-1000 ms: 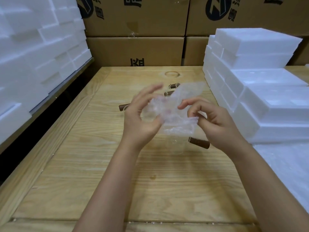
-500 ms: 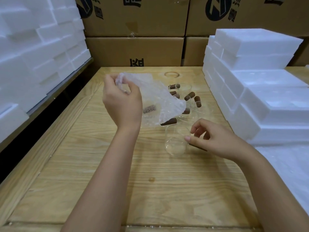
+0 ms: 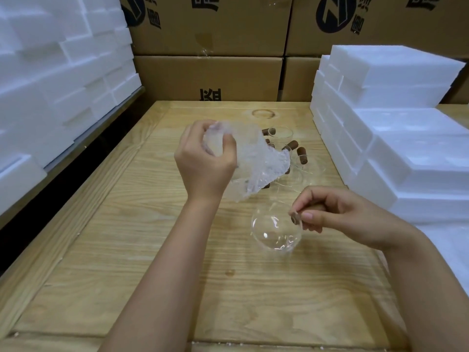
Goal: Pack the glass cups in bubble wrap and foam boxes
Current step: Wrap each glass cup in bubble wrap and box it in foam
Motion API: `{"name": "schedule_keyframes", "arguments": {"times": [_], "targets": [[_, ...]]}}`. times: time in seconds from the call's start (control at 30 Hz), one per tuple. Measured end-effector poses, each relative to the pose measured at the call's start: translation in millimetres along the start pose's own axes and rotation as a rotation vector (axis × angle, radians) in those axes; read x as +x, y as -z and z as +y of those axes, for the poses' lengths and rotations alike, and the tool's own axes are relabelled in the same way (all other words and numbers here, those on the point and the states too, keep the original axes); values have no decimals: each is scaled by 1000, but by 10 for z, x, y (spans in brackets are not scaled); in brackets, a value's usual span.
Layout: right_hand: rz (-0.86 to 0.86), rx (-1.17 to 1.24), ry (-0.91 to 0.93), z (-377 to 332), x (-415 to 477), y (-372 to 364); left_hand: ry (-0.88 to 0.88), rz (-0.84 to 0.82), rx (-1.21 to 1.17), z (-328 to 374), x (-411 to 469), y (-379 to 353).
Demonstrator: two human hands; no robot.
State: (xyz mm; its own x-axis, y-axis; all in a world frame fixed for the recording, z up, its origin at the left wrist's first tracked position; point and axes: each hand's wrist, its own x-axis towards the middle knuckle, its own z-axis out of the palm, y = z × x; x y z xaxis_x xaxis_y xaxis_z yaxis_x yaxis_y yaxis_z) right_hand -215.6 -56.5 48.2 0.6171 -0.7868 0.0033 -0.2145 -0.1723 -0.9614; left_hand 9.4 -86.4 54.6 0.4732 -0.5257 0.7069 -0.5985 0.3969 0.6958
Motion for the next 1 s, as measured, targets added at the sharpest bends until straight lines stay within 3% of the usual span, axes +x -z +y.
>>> {"name": "schedule_keyframes", "arguments": {"times": [0.17,0.3,0.43,0.57,0.63,1.0], "targets": [[137,246,304,-178,49,-138,-183,8,118,82,-59,-70],[313,375,400,-228,159,-273,-332,-30,141,153,-94,-119],[458,363,382,-198,194,-325,-226,-175,4,182,-36,-116],[565,324,354,-181,177,-259,165,-386,-268,206,47,-52],[607,276,355,-189,148,-223,248,-411,-304,219,81,-22],[865,84,343,-198,141,-248,199,-385,-455,421,43,-17]]}}
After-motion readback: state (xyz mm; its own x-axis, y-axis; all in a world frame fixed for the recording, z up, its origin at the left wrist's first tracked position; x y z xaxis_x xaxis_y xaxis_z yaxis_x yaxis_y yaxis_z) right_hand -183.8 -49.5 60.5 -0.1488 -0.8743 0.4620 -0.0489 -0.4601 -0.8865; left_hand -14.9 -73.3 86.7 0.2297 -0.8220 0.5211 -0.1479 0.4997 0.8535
